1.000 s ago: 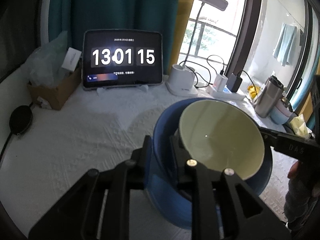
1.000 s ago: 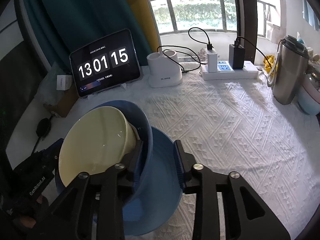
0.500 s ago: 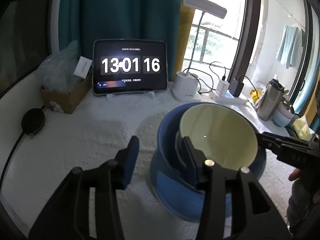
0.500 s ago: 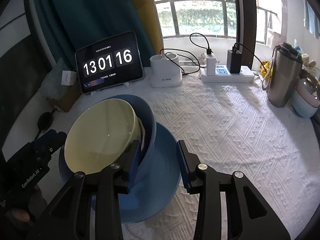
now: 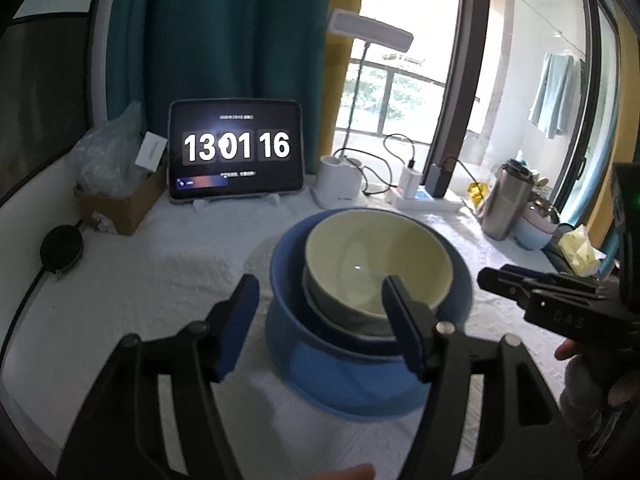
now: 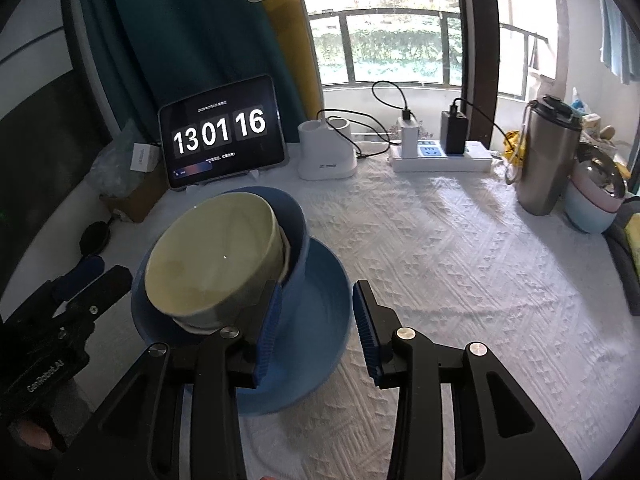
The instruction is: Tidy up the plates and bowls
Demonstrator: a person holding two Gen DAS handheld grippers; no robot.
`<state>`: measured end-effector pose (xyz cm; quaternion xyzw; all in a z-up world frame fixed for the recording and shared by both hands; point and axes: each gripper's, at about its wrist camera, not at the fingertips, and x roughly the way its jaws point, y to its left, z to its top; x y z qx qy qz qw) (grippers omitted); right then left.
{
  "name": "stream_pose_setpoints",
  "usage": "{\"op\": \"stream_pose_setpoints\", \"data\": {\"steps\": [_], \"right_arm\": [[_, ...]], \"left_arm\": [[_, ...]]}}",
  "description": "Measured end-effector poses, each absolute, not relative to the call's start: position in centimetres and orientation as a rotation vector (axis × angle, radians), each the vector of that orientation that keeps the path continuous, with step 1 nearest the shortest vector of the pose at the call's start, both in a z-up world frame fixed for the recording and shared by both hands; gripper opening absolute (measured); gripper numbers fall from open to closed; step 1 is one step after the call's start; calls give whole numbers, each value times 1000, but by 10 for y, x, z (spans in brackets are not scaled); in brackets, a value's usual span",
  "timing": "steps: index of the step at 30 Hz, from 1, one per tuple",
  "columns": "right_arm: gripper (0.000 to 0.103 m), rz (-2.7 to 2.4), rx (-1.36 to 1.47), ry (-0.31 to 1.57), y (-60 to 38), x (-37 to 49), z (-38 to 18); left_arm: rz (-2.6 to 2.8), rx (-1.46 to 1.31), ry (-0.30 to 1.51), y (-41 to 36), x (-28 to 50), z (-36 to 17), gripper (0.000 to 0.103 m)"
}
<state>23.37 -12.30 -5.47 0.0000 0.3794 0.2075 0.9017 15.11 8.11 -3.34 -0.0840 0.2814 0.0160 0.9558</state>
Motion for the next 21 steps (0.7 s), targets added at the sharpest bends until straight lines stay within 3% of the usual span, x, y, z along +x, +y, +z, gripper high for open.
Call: {"op": "stream_pose_setpoints", "data": {"steps": [6, 21], "right_arm": [[39, 407, -7, 779, -135, 222, -53], [39, 339, -26, 635, -165, 163, -7]], "left_arm": [[15, -175, 548, 70, 136, -29, 78], [44, -146, 395, 45, 78, 4, 80]]}}
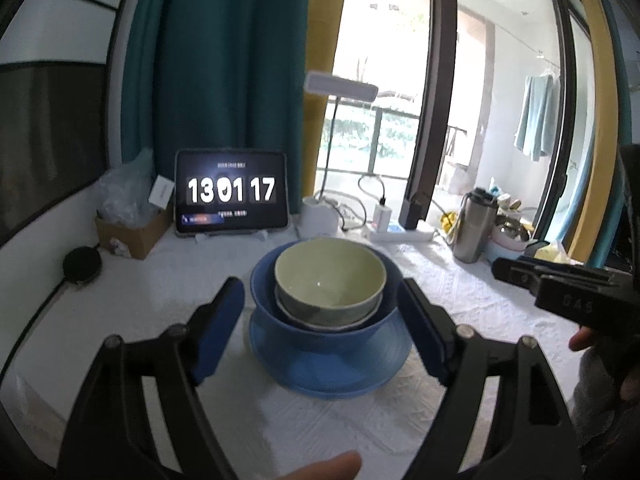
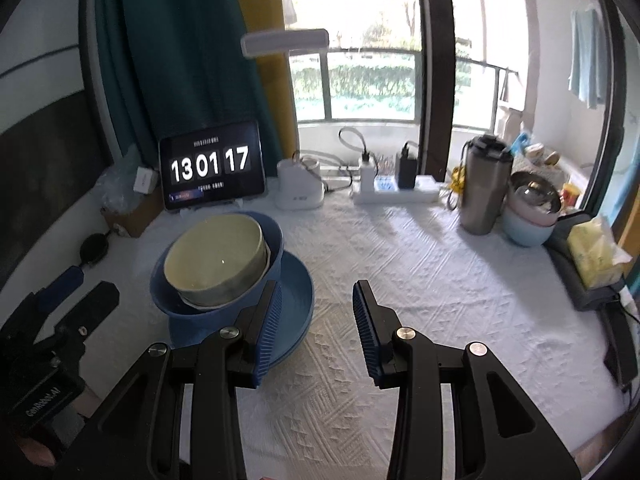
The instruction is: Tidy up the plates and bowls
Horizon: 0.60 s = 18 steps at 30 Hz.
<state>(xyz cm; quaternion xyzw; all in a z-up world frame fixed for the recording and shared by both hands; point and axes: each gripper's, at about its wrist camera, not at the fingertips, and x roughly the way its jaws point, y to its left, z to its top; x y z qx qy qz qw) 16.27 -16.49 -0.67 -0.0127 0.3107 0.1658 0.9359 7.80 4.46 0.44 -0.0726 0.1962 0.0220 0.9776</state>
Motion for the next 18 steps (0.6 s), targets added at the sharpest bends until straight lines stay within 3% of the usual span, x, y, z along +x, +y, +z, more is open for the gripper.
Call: {"op": "stream_pose_setpoints", "data": {"steps": [18], "right_arm": [[39, 297, -33, 412, -197, 91, 58]], "left_arm": [[70, -109, 236, 39, 12, 54, 80]]}}
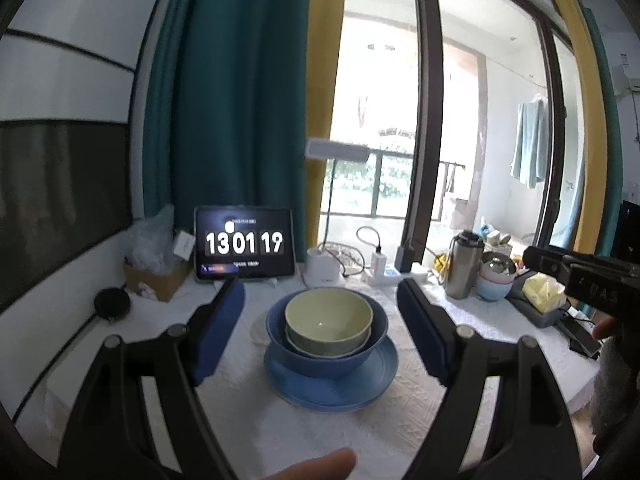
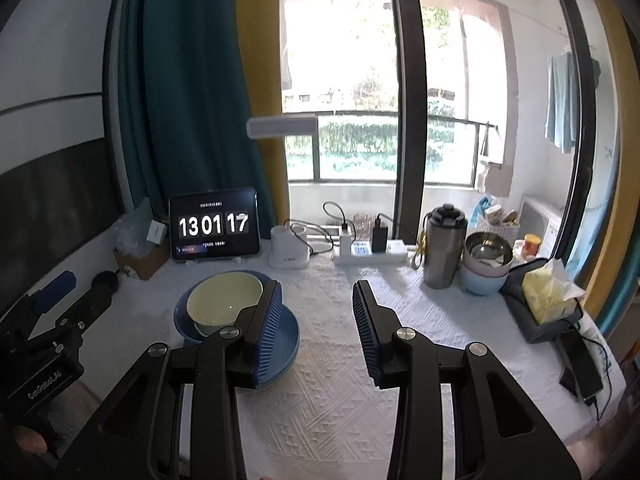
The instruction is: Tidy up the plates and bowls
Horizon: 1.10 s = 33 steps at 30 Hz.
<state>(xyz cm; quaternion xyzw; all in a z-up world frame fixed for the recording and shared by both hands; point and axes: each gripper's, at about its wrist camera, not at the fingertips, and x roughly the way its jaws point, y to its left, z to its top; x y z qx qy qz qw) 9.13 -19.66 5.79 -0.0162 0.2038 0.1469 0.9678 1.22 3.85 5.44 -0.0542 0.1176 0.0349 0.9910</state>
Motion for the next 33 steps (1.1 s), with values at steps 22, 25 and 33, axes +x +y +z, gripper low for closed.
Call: {"op": "stream_pose_setpoints", "data": {"steps": [22, 25, 33], "right_arm": [[39, 122, -70, 310, -228, 1, 26], [39, 113, -52, 331, -235, -2, 16], [39, 109, -47, 322, -236, 0, 18]], "left_arm": [[82, -55, 164, 46, -52, 45, 80], [83, -40, 159, 43, -55, 42, 80], [84, -43, 148, 43, -58, 43, 80]]}}
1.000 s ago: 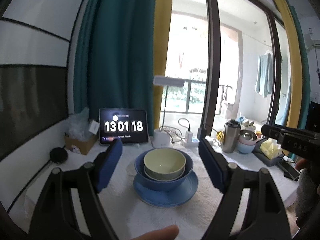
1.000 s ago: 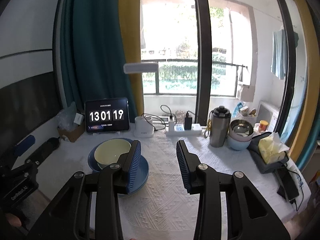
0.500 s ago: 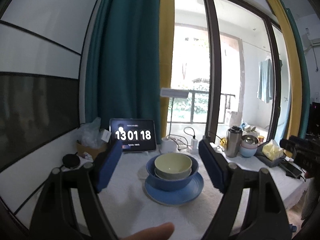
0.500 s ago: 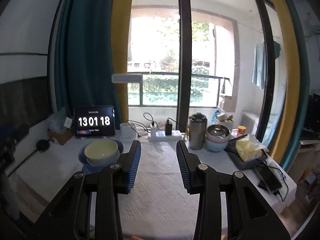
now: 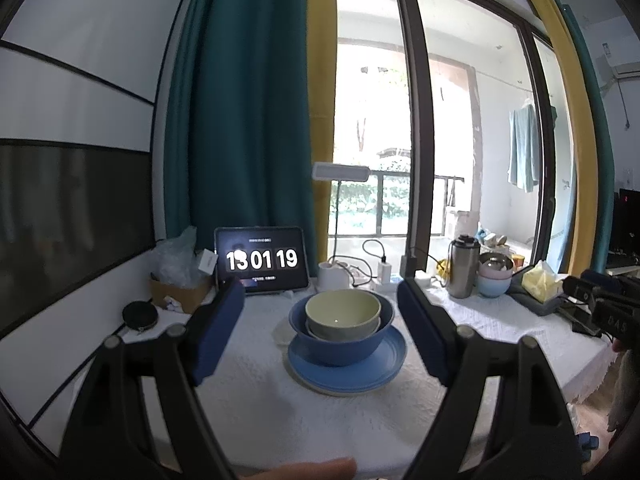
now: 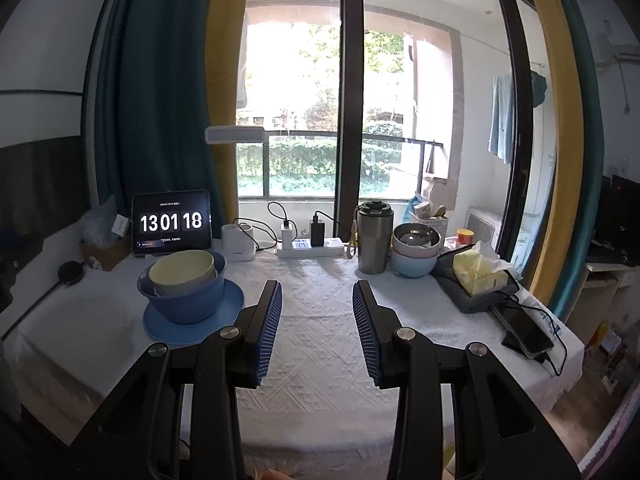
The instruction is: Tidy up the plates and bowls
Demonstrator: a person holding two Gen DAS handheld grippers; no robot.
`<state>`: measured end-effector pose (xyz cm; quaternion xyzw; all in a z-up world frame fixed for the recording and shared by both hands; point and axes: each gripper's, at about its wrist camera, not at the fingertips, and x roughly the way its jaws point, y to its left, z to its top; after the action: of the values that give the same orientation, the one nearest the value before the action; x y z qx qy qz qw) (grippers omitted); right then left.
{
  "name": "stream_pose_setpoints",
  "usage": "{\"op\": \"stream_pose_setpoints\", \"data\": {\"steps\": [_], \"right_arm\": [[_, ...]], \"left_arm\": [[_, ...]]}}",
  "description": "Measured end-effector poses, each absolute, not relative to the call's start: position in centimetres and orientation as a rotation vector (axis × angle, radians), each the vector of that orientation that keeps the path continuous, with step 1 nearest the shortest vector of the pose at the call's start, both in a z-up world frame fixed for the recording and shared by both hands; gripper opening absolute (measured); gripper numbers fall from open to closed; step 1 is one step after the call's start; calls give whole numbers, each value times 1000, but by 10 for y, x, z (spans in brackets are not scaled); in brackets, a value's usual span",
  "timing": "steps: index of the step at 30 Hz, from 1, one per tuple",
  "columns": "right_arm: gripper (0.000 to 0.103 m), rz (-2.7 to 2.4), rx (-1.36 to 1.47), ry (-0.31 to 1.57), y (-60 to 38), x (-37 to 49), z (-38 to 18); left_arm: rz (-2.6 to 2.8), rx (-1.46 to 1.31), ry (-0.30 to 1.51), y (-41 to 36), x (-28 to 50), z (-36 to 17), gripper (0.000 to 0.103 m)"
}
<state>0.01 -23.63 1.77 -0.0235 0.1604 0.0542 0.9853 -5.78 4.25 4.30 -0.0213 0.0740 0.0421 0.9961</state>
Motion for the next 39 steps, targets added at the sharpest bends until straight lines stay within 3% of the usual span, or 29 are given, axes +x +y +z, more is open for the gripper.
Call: {"op": "stream_pose_setpoints", "data": {"steps": [39], "right_arm": [[39, 132, -17, 351, -237, 3, 17]], "left_arm": [[71, -31, 158, 40, -55, 41, 80]]}}
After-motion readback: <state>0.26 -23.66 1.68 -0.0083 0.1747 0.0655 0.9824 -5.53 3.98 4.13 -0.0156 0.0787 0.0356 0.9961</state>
